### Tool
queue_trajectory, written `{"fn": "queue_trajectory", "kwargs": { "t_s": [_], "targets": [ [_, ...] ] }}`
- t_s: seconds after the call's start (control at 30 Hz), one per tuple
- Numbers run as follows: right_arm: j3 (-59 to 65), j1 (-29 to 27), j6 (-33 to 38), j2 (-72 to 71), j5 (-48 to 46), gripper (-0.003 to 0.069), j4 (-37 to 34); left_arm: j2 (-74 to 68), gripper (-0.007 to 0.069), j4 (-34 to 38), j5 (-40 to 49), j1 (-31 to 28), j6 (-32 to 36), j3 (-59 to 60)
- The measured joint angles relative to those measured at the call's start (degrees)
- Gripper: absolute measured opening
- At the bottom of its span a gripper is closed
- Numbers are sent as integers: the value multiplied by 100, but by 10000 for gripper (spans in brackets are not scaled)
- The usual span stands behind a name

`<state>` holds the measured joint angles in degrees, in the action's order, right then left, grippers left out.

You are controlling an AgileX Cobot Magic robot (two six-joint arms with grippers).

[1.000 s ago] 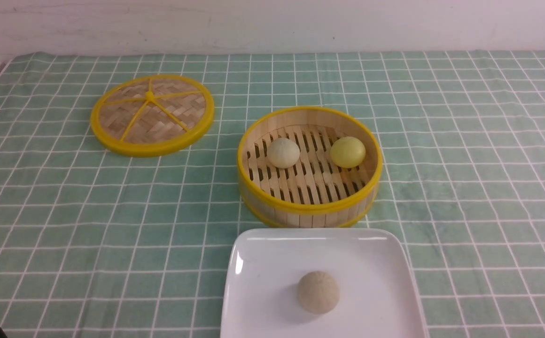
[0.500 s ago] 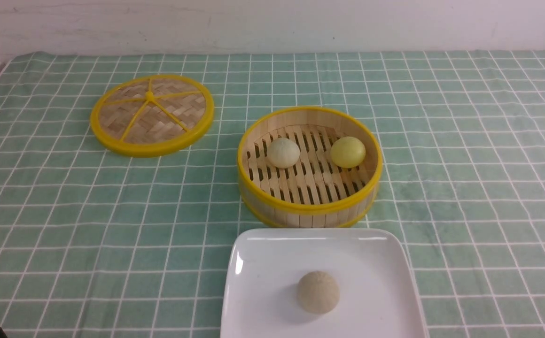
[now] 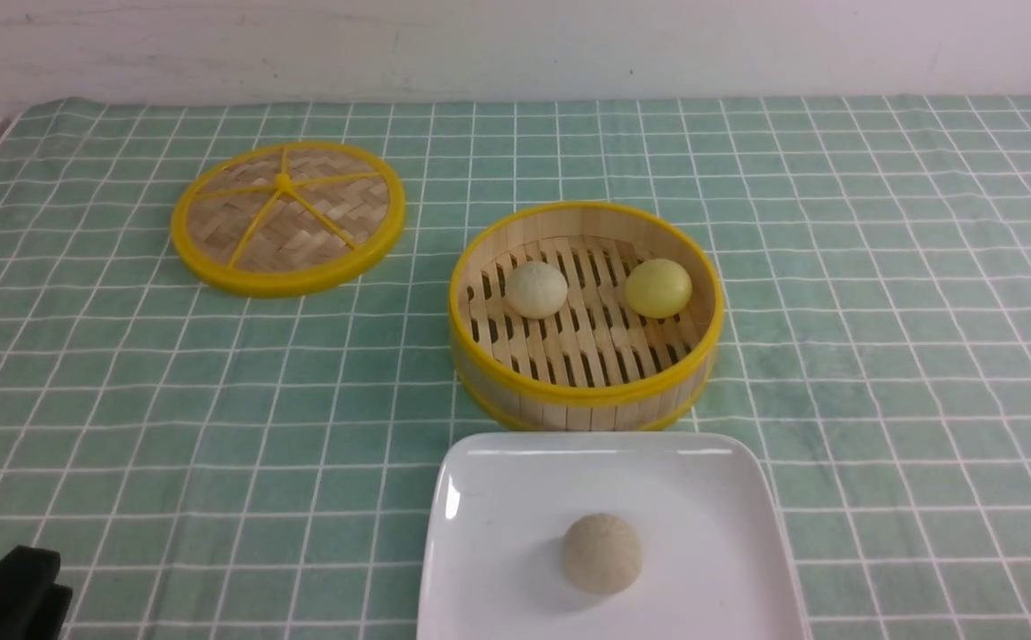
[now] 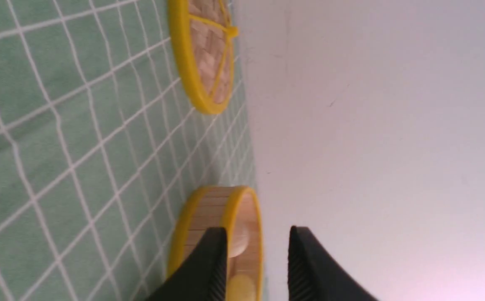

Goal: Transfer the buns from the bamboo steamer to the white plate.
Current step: 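Reach toward a bun in the bamboo steamer with the right gripper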

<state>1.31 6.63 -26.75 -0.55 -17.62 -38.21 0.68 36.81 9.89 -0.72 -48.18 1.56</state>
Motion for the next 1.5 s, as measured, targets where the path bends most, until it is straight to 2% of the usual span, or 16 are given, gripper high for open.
{"fn": "queue_trajectory", "kwargs": {
  "t_s": [0.13,0.23,0.3,0.4,0.47,0.53,0.57,0.63,0.73,0.8,0.93,1.13,1.23,1.33,1.4,1.5],
  "targets": [
    [5,0,-36,0,19,240,-212,0,239,123,-281,0,-16,0],
    [-16,0,-26,0,19,217,-408,0,239,123,-278,0,351,-97],
    [-149,0,92,0,6,189,-421,0,239,60,-83,0,853,-526],
    [-747,0,778,16,-3,116,-274,-37,230,-212,67,0,1849,-1488],
    [-1201,0,1270,189,-34,54,-74,-297,185,-338,284,0,2580,-2139],
    [-1599,0,1642,558,-199,13,251,-790,128,-390,723,0,3097,-2708],
    [-1926,0,1860,902,-422,0,522,-1209,71,-403,1235,0,3498,-3029],
    [-2326,0,2019,1535,-996,-1,1051,-2009,23,-443,2041,0,3916,-3458],
    [-2985,0,2092,2789,-2091,0,1873,-3217,1,-502,3284,0,4351,-3870],
    [-3381,0,2098,3575,-2767,1,2169,-4059,1,-523,3970,0,4621,-4087],
    [-4151,0,2371,5057,-3517,4,2163,-5299,1,-483,4629,0,5231,-4395],
    [-5209,178,3797,6920,-3603,56,807,-6331,1,137,4717,0,6334,-4492],
    [-6036,643,4365,7890,-3603,150,475,-6406,1,425,4712,0,6589,-4512],
    [-6720,974,4382,8547,-3603,211,580,-6406,1,482,4717,0,6643,-4516],
    [-7538,1310,4154,9271,-3597,274,1072,-6406,1,476,4712,0,6649,-4516],
    [-8425,1613,3768,10017,-3535,304,1891,-6406,6,421,4712,0,6651,-4516]
  ]
}}
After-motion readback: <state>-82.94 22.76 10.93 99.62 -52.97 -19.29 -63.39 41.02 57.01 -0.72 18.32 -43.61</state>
